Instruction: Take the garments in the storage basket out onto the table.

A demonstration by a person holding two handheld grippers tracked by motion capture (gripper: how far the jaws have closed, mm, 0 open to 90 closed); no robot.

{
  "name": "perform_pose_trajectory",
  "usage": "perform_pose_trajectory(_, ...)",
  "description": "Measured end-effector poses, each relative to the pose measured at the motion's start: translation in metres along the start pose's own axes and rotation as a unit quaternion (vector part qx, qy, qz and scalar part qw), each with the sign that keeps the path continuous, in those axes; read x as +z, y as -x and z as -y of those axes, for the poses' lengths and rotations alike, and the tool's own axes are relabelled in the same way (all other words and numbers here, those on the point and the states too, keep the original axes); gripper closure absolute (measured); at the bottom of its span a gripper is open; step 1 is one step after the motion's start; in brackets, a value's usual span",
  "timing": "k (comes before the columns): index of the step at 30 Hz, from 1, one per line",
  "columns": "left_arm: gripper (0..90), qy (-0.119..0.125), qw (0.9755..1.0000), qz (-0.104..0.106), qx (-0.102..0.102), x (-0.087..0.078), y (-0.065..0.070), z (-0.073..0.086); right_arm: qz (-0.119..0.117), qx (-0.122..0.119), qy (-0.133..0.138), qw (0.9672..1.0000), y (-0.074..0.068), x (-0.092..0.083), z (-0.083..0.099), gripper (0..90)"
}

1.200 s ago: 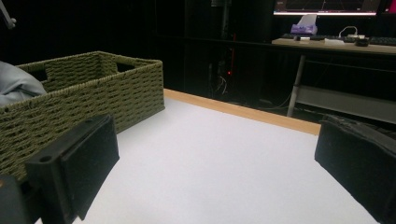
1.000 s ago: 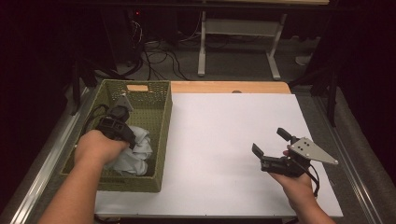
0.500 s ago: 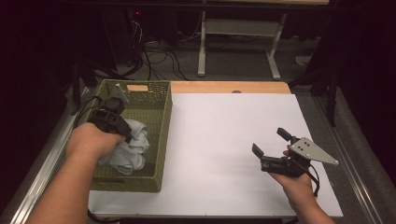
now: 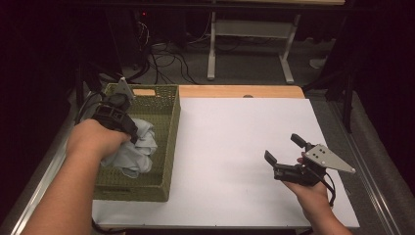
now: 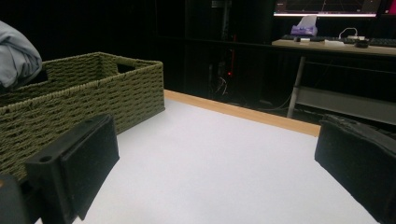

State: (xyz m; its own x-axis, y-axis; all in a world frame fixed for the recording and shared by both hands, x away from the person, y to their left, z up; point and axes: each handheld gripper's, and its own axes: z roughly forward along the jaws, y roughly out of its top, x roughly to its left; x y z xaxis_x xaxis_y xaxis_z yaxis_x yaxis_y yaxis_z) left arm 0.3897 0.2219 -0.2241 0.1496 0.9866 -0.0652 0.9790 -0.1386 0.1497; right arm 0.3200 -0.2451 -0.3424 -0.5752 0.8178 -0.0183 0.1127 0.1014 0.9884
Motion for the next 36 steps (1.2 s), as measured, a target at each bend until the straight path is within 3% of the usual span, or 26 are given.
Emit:
perform_pose_trajectory(12,61.7,0.017,0.9998,0.001,-0.011,-0.025,0.008,-0.011,0.000,0.002,-0.001,1.0000,-0.001,0.000,0.000,0.9)
perform_pose_trajectory(15,61.7,0.012,0.9999,-0.001,-0.008,-0.029,0.012,-0.013,-0.001,0.001,0.001,1.0000,0.000,0.000,0.000,0.8)
perform_pose_trajectory(36,61.6,0.016,0.9999,-0.002,0.003,-0.032,0.049,-0.032,-0.002,0.000,-0.001,1.0000,-0.001,0.000,0.000,0.9)
